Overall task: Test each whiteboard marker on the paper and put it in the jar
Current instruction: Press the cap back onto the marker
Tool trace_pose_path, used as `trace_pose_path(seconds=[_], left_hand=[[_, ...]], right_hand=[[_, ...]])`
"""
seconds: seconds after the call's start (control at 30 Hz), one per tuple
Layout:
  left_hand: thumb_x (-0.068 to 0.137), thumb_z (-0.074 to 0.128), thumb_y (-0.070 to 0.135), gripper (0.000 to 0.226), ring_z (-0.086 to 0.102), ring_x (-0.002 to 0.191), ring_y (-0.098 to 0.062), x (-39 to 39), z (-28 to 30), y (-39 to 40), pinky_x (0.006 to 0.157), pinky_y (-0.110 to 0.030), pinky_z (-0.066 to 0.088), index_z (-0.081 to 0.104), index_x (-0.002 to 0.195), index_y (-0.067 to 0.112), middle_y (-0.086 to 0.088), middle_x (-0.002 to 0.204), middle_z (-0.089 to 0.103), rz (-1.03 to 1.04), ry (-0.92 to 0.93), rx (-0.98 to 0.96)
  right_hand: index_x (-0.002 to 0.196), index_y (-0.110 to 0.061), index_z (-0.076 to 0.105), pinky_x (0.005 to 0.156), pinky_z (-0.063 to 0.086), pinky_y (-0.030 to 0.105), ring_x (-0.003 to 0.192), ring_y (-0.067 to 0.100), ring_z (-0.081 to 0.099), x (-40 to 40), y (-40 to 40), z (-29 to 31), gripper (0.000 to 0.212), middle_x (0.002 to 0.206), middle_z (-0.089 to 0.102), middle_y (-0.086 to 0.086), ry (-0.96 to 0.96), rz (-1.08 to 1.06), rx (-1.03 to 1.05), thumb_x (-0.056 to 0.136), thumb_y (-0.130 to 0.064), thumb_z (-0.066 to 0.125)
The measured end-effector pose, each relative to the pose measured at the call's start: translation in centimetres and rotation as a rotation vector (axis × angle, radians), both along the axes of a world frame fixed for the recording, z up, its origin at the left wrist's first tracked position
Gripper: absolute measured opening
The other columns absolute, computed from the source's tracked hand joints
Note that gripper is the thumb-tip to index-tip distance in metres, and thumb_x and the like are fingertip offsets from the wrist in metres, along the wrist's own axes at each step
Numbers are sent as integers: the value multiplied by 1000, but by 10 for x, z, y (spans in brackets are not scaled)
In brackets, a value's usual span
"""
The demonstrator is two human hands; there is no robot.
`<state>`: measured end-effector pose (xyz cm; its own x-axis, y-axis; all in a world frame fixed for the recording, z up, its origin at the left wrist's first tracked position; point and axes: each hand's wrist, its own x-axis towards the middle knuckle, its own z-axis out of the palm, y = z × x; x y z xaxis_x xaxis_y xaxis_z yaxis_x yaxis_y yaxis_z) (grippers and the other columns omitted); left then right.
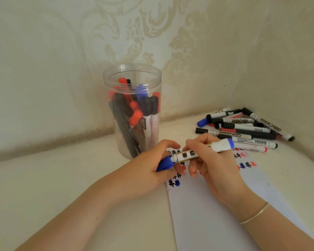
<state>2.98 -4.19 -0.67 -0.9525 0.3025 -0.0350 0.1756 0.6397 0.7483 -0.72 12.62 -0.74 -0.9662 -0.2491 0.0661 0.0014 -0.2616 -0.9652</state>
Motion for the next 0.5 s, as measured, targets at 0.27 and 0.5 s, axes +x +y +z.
trace_pose_path(seconds=[0.27,0.5], left_hand=[[93,58,35,18,56,73,-4,-1,-4,1,65,-18,45,41,99,37,14,83,60,150,249,-132],[88,64,32,12,54,71,-4,-2,-3,4,62,-14,41,58,98,31,12,80,60,210,275,-136]], right_hand=[[74,3,62,45,48,30,46,24,54,-3,3,-1,19,73,60,28,5,101,15,70,-9,76],[65,-1,60,45,33,31,40,23,53,-6,6,-5,16,66,60,20,19,4,18,67,-10,73]])
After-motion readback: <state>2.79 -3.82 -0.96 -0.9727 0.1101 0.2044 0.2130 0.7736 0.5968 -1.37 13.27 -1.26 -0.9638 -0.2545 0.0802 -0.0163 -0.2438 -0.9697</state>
